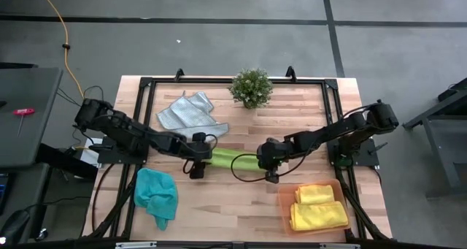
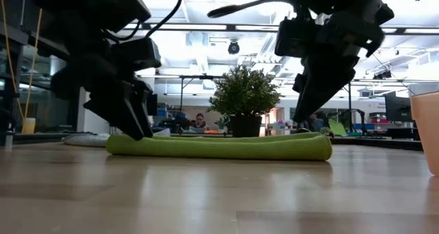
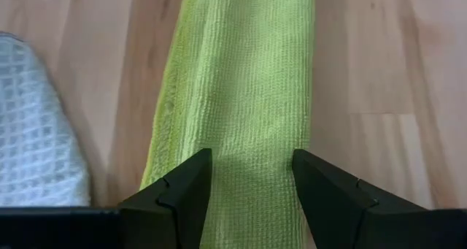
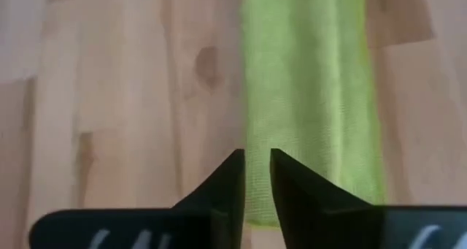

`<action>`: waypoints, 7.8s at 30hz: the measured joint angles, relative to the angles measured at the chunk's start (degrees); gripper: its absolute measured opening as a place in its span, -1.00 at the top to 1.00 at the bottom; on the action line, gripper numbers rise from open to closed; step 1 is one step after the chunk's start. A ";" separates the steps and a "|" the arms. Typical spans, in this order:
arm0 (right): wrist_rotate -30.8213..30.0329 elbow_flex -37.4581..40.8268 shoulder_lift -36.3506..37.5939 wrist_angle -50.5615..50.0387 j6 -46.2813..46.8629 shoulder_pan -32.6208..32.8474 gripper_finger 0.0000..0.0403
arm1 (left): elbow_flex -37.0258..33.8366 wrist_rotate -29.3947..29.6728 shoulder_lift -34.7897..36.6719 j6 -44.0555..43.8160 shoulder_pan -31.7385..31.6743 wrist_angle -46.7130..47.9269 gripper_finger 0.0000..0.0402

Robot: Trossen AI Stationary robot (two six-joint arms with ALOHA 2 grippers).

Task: Fold microfiber towels
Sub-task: Fold the green microfiber towel

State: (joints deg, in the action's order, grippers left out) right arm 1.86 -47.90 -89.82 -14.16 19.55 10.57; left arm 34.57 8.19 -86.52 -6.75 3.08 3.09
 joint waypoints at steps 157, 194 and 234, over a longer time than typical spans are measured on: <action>-2.94 -0.03 -4.33 21.94 56.48 -6.75 1.00 | 2.71 2.71 -8.82 -3.09 -3.14 -7.97 1.00; -3.33 -0.82 -9.78 41.41 58.88 -6.78 0.23 | 2.78 3.21 -11.63 -5.06 -3.25 -14.03 1.00; -3.23 -3.76 7.48 -4.27 17.49 -4.57 0.07 | 14.75 5.92 -5.51 17.93 2.68 3.03 0.23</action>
State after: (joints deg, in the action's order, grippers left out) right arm -1.37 -51.66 -82.34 -18.43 37.04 6.00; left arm 49.31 14.11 -92.03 11.18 5.77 6.12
